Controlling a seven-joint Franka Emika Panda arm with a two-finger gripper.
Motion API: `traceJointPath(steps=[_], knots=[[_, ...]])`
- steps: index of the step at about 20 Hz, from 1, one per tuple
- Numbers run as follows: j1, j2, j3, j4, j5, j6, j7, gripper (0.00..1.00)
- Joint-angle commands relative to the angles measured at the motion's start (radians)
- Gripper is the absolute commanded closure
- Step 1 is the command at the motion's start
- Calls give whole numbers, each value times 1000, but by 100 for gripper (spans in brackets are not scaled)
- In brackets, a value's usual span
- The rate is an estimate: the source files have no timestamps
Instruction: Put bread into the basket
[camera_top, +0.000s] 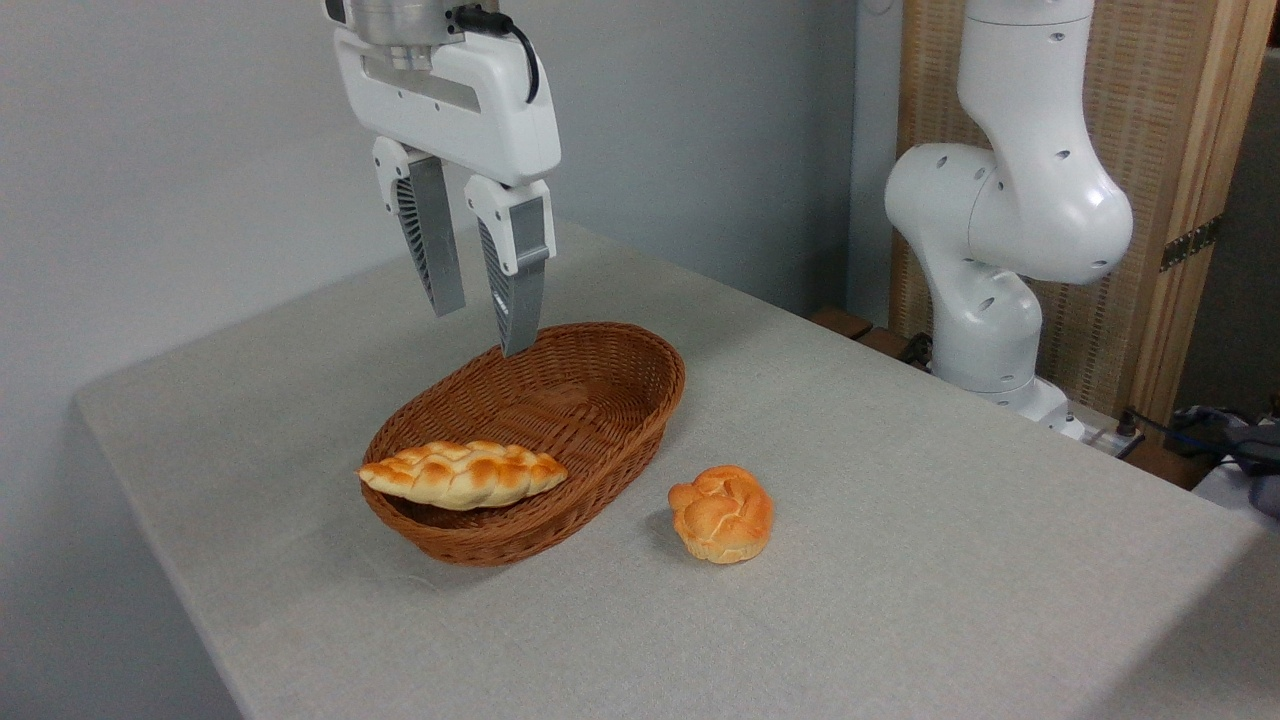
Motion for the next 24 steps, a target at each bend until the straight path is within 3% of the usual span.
traceJointPath(steps=[1, 11, 13, 16, 24], knots=[[-6, 22, 6, 51, -50, -49, -13, 0], [-21, 19, 7, 48, -55, -59, -12, 0], [-29, 19, 28, 50, -55, -59, -12, 0], [-96, 21, 107, 50, -55, -59, -4, 0], [-127, 22, 147, 50, -53, -59, -3, 0]])
